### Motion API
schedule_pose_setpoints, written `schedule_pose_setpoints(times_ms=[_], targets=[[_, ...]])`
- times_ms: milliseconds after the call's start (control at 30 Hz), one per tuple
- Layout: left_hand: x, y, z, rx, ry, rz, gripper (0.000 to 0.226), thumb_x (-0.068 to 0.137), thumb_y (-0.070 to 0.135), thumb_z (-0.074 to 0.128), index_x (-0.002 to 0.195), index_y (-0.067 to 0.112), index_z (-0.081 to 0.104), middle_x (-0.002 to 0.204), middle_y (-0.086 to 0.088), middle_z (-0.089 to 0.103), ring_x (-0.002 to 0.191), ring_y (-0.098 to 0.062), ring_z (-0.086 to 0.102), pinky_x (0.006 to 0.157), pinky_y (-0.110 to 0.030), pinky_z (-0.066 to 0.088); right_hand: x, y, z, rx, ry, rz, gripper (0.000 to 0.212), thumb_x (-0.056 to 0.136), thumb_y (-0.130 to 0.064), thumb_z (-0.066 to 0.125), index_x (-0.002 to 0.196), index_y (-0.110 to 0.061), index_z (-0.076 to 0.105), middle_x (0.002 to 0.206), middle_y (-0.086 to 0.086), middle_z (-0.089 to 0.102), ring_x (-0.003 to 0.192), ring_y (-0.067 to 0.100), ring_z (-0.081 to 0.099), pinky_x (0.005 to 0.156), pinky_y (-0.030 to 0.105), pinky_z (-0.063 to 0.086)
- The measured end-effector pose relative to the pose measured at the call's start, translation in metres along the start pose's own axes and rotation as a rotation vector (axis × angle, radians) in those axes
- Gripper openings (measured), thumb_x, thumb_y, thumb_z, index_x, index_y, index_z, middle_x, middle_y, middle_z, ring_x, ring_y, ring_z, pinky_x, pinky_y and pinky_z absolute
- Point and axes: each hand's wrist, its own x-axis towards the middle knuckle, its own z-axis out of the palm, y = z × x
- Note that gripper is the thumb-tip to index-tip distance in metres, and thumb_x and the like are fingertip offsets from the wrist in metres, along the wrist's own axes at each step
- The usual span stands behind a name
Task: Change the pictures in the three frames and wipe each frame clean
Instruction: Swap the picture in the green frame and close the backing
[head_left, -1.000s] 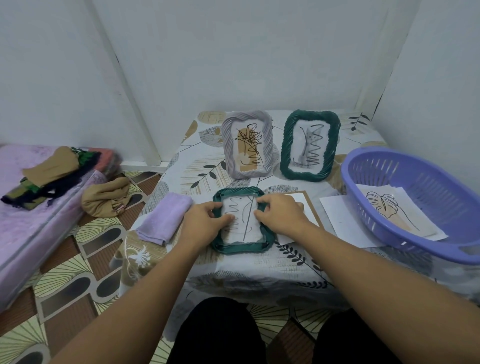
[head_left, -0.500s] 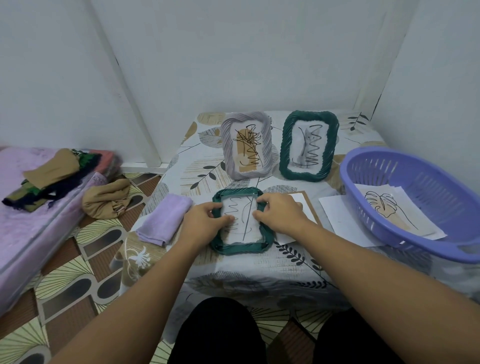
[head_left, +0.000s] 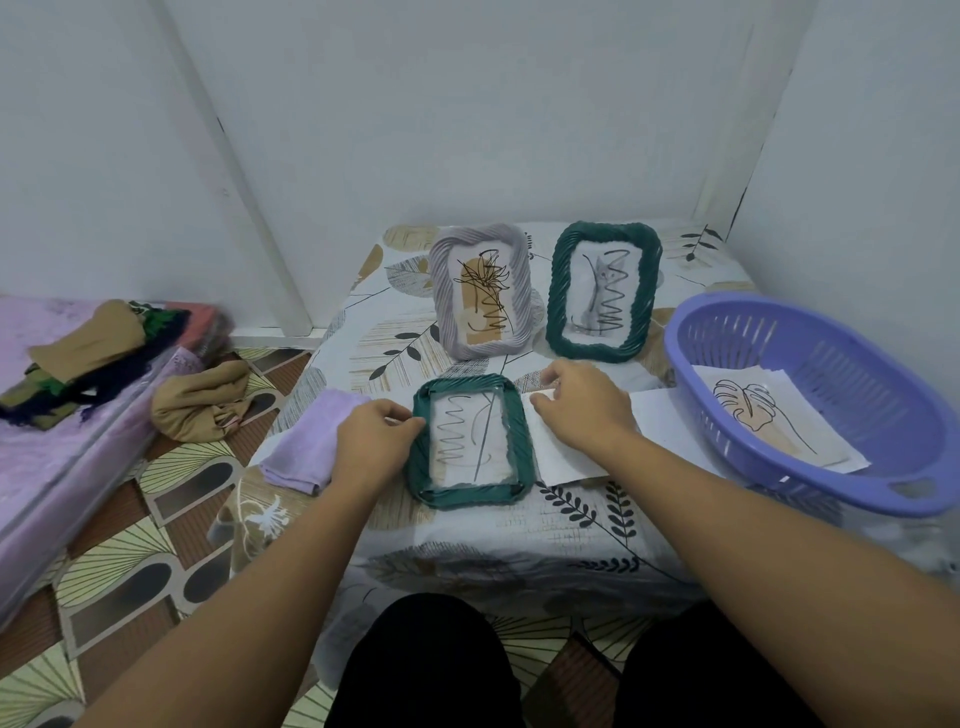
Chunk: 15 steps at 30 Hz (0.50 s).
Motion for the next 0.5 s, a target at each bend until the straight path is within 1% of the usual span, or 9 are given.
schedule_pose_setpoints(times_ms=[33,67,133,200,333,400,500], targets=[[0.0,-0.001,0.001,-0.005,-0.006,-0.001,0.02,0.091,0.03,0.075,0.105,0.015,0.076,0.087,0.001,0.073,0.079,-0.014,0.068,0.075,-0.04,0.061,0.001,0.004,-0.002,-0.031,-0.009,0.024,0.035,0.093,-0.043,0.062,0.125,-0.028,0.059,0.127,0.002,0.06,0.117,0.026,0.057,0.098,0.045,0.048],[0.0,-0.002,0.001,-0.003,-0.004,0.005,0.02,0.091,0.029,0.075,0.105,0.015,0.076,0.085,0.002,0.072,0.081,-0.014,0.068,0.078,-0.041,0.062,0.001,0.008,-0.003,-0.062,-0.026,0.052,0.041,0.092,-0.044,0.063,0.128,-0.026,0.055,0.133,0.005,0.055,0.121,0.029,0.054,0.097,0.045,0.048],[-0.001,-0.004,0.002,0.01,0.012,0.018,0.019,0.091,0.029,0.075,0.104,0.015,0.076,0.085,0.002,0.072,0.081,-0.013,0.066,0.077,-0.036,0.059,0.0,0.014,-0.005,-0.115,-0.06,0.117,0.054,0.091,-0.048,0.065,0.134,-0.022,0.048,0.139,0.011,0.047,0.128,0.035,0.046,0.097,0.046,0.046],[-0.002,-0.005,0.002,0.021,0.02,0.02,0.018,0.091,0.03,0.075,0.103,0.016,0.076,0.085,0.002,0.072,0.079,-0.011,0.065,0.074,-0.03,0.054,-0.001,0.019,-0.005,-0.138,-0.075,0.168,0.063,0.089,-0.053,0.066,0.137,-0.021,0.043,0.141,0.013,0.044,0.13,0.037,0.043,0.098,0.047,0.045],[-0.001,-0.006,0.002,-0.018,0.004,-0.002,0.017,0.09,0.029,0.076,0.102,0.017,0.077,0.084,0.002,0.074,0.079,-0.014,0.066,0.075,-0.031,0.055,0.001,0.029,-0.003,-0.079,-0.095,0.227,0.076,0.084,-0.063,0.069,0.138,-0.017,0.041,0.139,0.014,0.044,0.127,0.037,0.048,0.097,0.047,0.048],[-0.002,-0.006,0.001,-0.028,-0.004,-0.003,0.015,0.09,0.028,0.077,0.1,0.017,0.077,0.083,0.002,0.073,0.079,-0.015,0.067,0.076,-0.032,0.056,0.002,0.032,-0.003,-0.026,-0.106,0.244,0.079,0.081,-0.064,0.071,0.136,-0.016,0.041,0.137,0.012,0.047,0.123,0.035,0.053,0.095,0.046,0.05],[-0.002,-0.006,0.001,-0.045,-0.006,-0.014,0.013,0.089,0.027,0.078,0.098,0.017,0.077,0.082,0.002,0.073,0.082,-0.018,0.069,0.078,-0.036,0.059,0.003,0.034,-0.004,0.055,-0.094,0.27,0.084,0.076,-0.062,0.078,0.135,-0.015,0.041,0.136,0.013,0.048,0.121,0.035,0.056,0.093,0.044,0.051]])
